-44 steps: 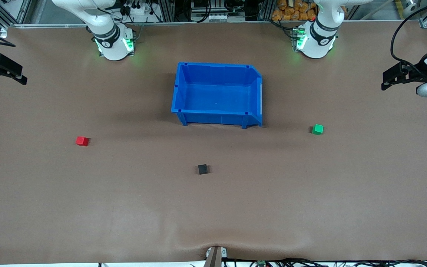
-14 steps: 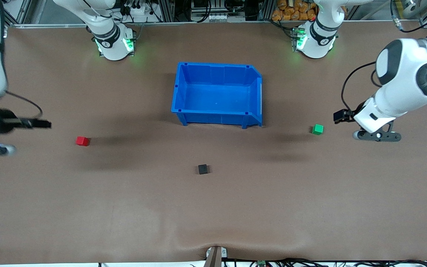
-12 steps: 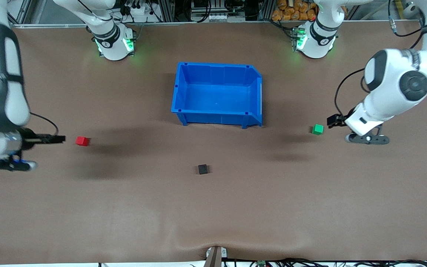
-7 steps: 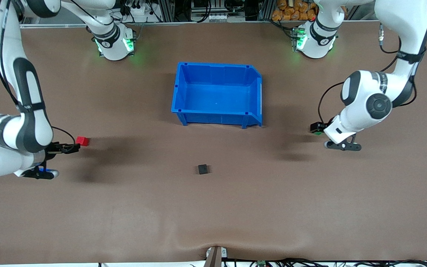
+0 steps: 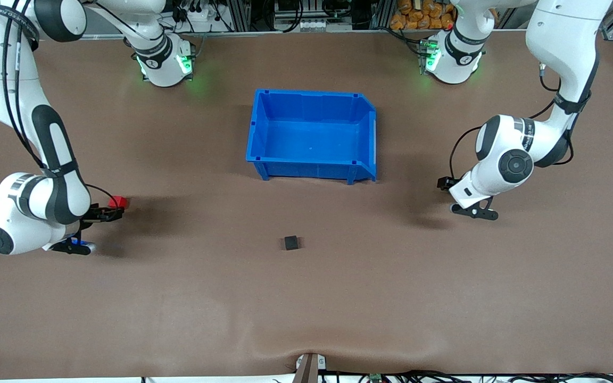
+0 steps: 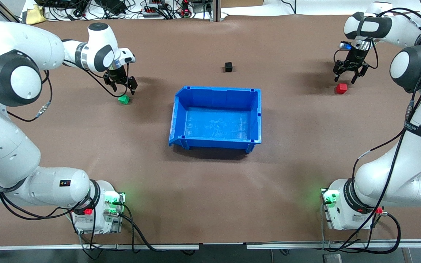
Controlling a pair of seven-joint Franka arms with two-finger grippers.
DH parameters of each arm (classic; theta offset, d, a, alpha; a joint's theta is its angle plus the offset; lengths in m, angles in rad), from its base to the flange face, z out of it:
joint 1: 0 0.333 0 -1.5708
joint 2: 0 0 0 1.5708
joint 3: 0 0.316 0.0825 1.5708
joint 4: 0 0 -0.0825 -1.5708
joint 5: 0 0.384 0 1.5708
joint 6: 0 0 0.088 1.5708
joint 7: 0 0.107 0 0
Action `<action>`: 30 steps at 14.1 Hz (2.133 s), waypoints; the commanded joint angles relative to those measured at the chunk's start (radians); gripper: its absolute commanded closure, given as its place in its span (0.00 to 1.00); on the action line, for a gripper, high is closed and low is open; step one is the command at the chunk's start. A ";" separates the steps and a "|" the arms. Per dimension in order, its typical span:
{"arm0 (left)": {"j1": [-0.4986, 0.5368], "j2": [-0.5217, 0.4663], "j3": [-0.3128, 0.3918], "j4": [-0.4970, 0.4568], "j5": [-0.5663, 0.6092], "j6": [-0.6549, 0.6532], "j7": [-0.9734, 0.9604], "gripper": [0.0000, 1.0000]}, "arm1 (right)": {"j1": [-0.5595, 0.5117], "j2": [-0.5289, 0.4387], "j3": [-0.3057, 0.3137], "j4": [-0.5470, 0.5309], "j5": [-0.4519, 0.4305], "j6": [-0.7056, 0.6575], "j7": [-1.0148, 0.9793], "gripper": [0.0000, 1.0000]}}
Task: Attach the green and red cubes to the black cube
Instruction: 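Reach the right gripper to the red cube while the left gripper reaches green, then grasp the red cube with the right gripper while the left gripper grasps green, then carry the red cube and the green cube toward the black cube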
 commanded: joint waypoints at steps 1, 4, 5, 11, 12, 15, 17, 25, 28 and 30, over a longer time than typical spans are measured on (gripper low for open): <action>0.000 0.018 -0.002 -0.005 0.021 0.013 0.003 0.00 | -0.002 -0.001 0.008 -0.019 0.004 0.004 -0.001 0.39; 0.001 0.044 -0.002 -0.004 0.021 0.013 0.003 0.00 | -0.002 0.007 0.008 -0.019 0.003 0.007 -0.001 0.47; 0.001 0.044 -0.002 -0.002 0.021 0.013 0.003 0.00 | -0.002 0.013 0.008 -0.019 0.003 0.009 -0.001 0.47; 0.007 0.045 -0.002 0.004 0.035 0.013 0.006 0.36 | 0.004 0.007 0.015 0.016 0.033 -0.017 0.112 1.00; 0.009 0.045 -0.002 0.002 0.038 0.013 0.006 0.60 | 0.013 0.005 0.031 0.042 0.080 -0.040 0.205 1.00; 0.009 0.045 -0.002 0.001 0.037 0.001 -0.023 1.00 | 0.098 0.005 0.052 0.140 0.251 -0.132 0.593 1.00; 0.009 0.045 -0.002 0.002 0.037 -0.006 -0.075 1.00 | 0.191 0.011 0.052 0.163 0.341 -0.102 0.846 1.00; -0.010 0.045 -0.047 0.191 0.018 -0.129 -0.555 1.00 | 0.449 0.057 0.051 0.158 0.622 0.381 1.498 1.00; -0.037 0.067 -0.073 0.265 0.018 -0.145 -0.843 1.00 | 0.515 0.106 0.051 0.158 0.624 0.536 1.588 1.00; -0.077 0.085 -0.074 0.307 0.018 -0.145 -1.025 1.00 | 0.532 0.136 0.051 0.166 0.621 0.555 1.648 1.00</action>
